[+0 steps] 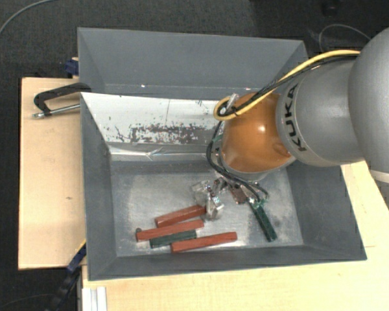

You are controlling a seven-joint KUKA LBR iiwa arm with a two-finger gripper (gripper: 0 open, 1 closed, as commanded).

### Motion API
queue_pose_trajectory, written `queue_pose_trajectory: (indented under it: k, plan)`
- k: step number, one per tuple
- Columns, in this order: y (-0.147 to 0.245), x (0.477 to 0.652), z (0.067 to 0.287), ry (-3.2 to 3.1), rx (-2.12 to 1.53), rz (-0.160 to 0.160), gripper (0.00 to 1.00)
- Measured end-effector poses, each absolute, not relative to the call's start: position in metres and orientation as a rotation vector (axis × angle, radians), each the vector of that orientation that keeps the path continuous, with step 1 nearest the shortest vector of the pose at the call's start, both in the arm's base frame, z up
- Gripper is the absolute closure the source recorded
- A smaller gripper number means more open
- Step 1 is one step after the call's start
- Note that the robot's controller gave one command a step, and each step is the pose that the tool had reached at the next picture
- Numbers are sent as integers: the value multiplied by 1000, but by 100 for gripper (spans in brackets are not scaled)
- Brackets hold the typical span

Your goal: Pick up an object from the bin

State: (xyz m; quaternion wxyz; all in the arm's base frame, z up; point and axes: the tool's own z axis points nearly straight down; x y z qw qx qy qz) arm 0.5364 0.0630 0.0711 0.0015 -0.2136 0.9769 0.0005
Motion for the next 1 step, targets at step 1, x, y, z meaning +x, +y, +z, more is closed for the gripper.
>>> queue_pose_trajectory:
  k: [1]
  plan:
    - [98,517,195,2935,-1087,0,100]
